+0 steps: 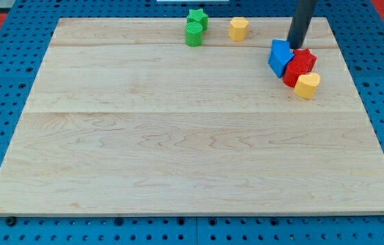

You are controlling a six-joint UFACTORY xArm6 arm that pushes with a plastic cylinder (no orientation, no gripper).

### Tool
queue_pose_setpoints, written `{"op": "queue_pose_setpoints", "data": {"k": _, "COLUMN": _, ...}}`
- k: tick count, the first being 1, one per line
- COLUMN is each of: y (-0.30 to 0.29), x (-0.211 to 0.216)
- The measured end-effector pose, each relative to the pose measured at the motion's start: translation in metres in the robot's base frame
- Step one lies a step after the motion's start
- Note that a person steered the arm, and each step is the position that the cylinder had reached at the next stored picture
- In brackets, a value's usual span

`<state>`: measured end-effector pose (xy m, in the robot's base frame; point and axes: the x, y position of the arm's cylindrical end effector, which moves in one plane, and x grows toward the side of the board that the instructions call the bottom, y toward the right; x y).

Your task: Keep blue blocks diagonally left below red star

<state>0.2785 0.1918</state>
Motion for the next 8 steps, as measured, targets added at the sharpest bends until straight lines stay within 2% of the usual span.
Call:
{"op": "queue_pose_setpoints", "data": {"k": 3, "y": -0.004, "x": -0.034}}
{"op": "queue_pose_setpoints", "data": {"k": 4, "y": -0.034, "x": -0.038}}
{"op": "queue_pose_setpoints", "data": {"k": 8, "y": -0.037, "x": 0.041}}
